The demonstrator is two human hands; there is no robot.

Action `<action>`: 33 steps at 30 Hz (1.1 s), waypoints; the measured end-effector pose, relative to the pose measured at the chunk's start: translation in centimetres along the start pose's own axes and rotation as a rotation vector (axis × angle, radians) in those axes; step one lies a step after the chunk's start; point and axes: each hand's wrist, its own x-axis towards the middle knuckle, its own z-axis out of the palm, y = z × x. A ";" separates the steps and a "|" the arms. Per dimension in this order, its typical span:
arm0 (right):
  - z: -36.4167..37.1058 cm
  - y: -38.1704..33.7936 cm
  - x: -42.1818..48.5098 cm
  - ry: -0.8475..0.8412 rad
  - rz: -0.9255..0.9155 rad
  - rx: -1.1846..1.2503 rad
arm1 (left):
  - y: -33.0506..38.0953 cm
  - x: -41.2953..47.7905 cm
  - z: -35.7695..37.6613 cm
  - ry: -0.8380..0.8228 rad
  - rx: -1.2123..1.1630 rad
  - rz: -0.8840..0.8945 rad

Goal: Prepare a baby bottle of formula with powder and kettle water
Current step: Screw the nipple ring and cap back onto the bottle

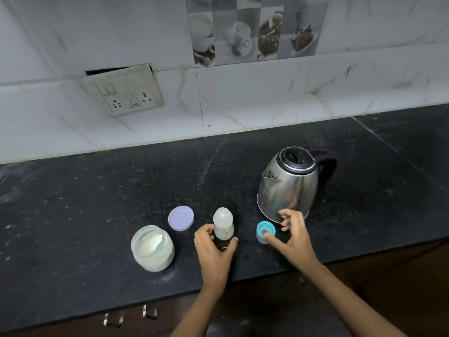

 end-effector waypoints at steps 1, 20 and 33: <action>0.5 0.4 -0.2 -0.031 0.052 -0.017 | -0.1 -0.9 0.1 -0.018 0.011 0.043; 0.8 -1.0 -0.5 -0.205 0.147 0.002 | 0.5 0.8 5.3 -0.642 0.001 0.078; 0.9 -3.5 0.3 0.112 0.115 0.197 | 0.6 0.8 5.4 -0.591 0.042 0.064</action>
